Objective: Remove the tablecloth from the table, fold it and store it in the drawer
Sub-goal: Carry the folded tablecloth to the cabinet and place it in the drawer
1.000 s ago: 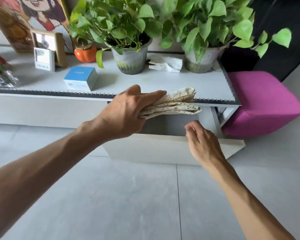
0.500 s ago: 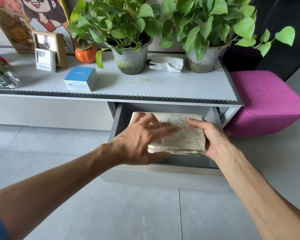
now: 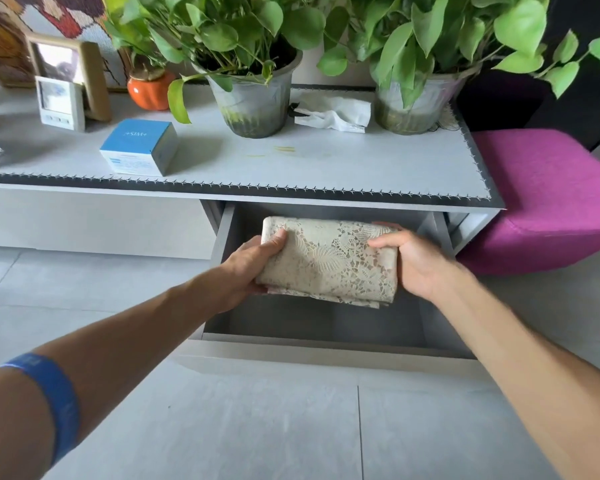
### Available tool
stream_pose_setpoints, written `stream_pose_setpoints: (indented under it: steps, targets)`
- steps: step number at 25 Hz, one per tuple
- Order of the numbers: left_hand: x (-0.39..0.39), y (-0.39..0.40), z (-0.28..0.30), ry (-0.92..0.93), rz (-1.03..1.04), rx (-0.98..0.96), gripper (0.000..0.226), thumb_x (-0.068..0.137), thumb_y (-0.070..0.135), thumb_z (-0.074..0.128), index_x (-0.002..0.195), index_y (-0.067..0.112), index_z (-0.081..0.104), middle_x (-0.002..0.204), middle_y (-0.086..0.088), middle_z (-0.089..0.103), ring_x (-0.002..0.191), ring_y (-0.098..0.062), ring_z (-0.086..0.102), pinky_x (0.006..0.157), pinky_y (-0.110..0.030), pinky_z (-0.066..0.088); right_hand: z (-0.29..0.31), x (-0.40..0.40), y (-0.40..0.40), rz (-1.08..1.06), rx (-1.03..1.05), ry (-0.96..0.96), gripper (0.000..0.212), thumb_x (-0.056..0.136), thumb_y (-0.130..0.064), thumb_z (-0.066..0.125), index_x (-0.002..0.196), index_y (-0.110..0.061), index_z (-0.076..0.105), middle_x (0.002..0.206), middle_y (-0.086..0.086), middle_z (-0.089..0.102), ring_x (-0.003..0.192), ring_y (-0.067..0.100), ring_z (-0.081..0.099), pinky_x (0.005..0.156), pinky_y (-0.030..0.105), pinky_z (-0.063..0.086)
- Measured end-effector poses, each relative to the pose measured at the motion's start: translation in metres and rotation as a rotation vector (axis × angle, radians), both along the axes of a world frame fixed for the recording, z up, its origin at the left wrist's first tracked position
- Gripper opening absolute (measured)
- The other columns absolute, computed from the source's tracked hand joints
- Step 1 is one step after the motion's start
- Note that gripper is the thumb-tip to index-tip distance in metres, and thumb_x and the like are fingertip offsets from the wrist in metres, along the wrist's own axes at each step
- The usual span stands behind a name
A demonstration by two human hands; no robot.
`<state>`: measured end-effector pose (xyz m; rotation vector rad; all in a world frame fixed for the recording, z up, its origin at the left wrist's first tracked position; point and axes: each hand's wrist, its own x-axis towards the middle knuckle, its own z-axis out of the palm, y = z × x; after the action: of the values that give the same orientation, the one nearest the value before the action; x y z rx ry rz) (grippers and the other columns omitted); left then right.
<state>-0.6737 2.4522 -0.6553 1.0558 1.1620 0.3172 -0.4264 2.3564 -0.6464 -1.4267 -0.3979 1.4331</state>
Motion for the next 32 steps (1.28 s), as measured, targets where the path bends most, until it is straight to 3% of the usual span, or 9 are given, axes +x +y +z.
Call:
stream_pose_setpoints:
  steps: [3, 7, 10, 13, 19, 24, 26, 29, 32]
  targets:
    - [0.008, -0.001, -0.026, 0.136, -0.07, 0.029, 0.047, 0.092, 0.036, 0.062, 0.13, 0.012, 0.049, 0.123, -0.012, 0.064, 0.109, -0.027, 0.064, 0.095, -0.045, 0.053, -0.019, -0.004, 0.018, 0.058, -0.157, -0.461, 0.055, 0.078, 0.003, 0.065, 0.127, -0.018, 0.053, 0.129, 0.017, 0.058, 0.109, 0.025, 0.061, 0.09, 0.037, 0.051]
    - [0.017, 0.002, -0.04, 0.44, -0.223, 0.247, 0.088, 0.081, 0.017, 0.075, 0.15, 0.024, 0.022, 0.128, -0.002, 0.052, 0.11, -0.016, 0.052, 0.086, -0.023, 0.046, -0.046, -0.011, 0.02, 0.765, -0.286, -1.268, 0.075, 0.082, -0.017, 0.057, 0.149, -0.035, 0.028, 0.159, -0.002, 0.027, 0.137, 0.027, 0.039, 0.105, 0.036, 0.04]
    - [0.017, 0.015, -0.043, 0.382, -0.268, 0.178, 0.107, 0.069, 0.003, 0.081, 0.149, 0.041, 0.021, 0.132, -0.002, 0.048, 0.111, -0.022, 0.055, 0.079, -0.033, 0.056, -0.047, -0.008, 0.02, 1.001, -0.254, -1.186, 0.105, 0.072, -0.033, 0.078, 0.154, -0.041, 0.012, 0.166, -0.006, 0.005, 0.149, 0.023, 0.019, 0.117, 0.036, 0.026]
    - [0.013, 0.017, -0.047, 0.328, -0.276, 0.102, 0.086, 0.066, -0.002, 0.078, 0.128, 0.047, 0.043, 0.118, -0.001, 0.051, 0.099, -0.026, 0.06, 0.066, -0.041, 0.059, -0.049, -0.011, 0.013, 1.129, -0.263, -1.253, 0.13, 0.063, -0.041, 0.088, 0.155, -0.037, -0.003, 0.166, 0.0, -0.006, 0.15, 0.033, 0.004, 0.121, 0.041, 0.013]
    - [0.02, 0.02, -0.059, 0.155, -0.093, 0.075, 0.021, 0.092, 0.012, 0.057, 0.097, 0.033, 0.06, 0.11, -0.01, 0.065, 0.093, -0.023, 0.065, 0.074, -0.038, 0.057, -0.044, -0.022, 0.018, 0.84, -0.131, -1.373, 0.079, 0.084, -0.07, 0.053, 0.151, -0.042, 0.023, 0.148, 0.002, 0.033, 0.135, 0.031, 0.034, 0.105, 0.049, 0.04]
    - [0.021, 0.016, -0.063, 0.17, -0.118, 0.15, 0.041, 0.084, -0.006, 0.064, 0.096, 0.033, 0.062, 0.106, -0.008, 0.063, 0.088, -0.019, 0.066, 0.06, -0.024, 0.055, -0.056, -0.031, 0.014, 1.118, -0.249, -1.286, 0.085, 0.097, -0.041, 0.055, 0.152, -0.045, -0.01, 0.164, -0.004, -0.015, 0.15, 0.04, -0.006, 0.119, 0.062, 0.008]
    - [0.018, 0.017, -0.054, 0.295, -0.252, 0.424, 0.04, 0.081, 0.001, 0.069, 0.107, 0.03, 0.061, 0.113, -0.008, 0.058, 0.089, -0.017, 0.062, 0.064, -0.022, 0.053, -0.06, -0.032, 0.012, 1.155, -0.278, -1.296, 0.086, 0.098, -0.042, 0.051, 0.15, -0.045, -0.018, 0.162, -0.005, -0.023, 0.148, 0.04, -0.016, 0.117, 0.066, 0.002]
    - [0.009, 0.015, -0.053, 0.592, -0.776, 1.239, 0.056, 0.087, 0.022, 0.063, 0.14, 0.024, 0.044, 0.142, -0.01, 0.039, 0.121, -0.028, 0.045, 0.093, -0.038, 0.049, -0.061, -0.033, 0.011, 1.154, -0.275, -1.349, 0.083, 0.098, -0.048, 0.046, 0.15, -0.041, -0.019, 0.161, -0.003, -0.026, 0.147, 0.039, -0.02, 0.117, 0.065, 0.0]
    - [0.003, 0.006, -0.068, 0.835, -1.229, 1.201, 0.061, 0.103, 0.039, 0.025, 0.153, 0.026, -0.008, 0.164, 0.0, -0.007, 0.15, -0.026, 0.001, 0.118, -0.05, 0.018, -0.061, -0.028, 0.003, 1.196, -0.377, -1.426, 0.083, 0.098, -0.053, 0.042, 0.15, -0.04, -0.022, 0.158, -0.004, -0.033, 0.147, 0.037, -0.023, 0.116, 0.065, -0.001]
